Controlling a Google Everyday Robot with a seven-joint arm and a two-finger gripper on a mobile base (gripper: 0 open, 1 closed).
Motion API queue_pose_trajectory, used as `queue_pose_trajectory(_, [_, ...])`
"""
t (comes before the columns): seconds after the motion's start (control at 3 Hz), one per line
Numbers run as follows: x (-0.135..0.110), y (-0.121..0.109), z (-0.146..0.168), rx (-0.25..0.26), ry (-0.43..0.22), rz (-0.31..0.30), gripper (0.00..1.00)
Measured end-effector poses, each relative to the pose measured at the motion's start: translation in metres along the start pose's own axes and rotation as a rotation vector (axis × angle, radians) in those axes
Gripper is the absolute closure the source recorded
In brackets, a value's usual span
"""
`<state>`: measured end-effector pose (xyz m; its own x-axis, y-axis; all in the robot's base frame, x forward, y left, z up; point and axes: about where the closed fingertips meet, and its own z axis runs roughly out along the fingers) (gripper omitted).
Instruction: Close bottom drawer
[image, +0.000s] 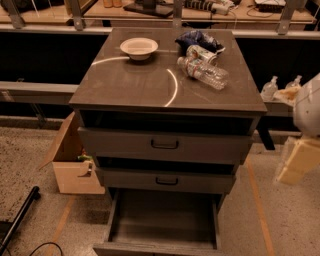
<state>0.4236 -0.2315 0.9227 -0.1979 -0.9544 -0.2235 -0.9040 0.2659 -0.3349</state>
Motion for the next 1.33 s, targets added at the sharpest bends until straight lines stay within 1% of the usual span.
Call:
queue_pose_trajectory(0.33, [0.019, 0.027, 0.051, -0.017, -0.087, -0.015, 0.0])
queue_pose_trajectory(0.67, [0.025, 0.048, 0.09, -0.036, -0.166, -0.031, 0.0])
queue_pose_trajectory(1.0, [0.026, 0.078, 0.164, -0.059, -0.228, -0.089, 0.0])
queue_pose_trajectory(1.33, [0.026, 0.079, 0.164, -0.06, -0.228, -0.089, 0.0])
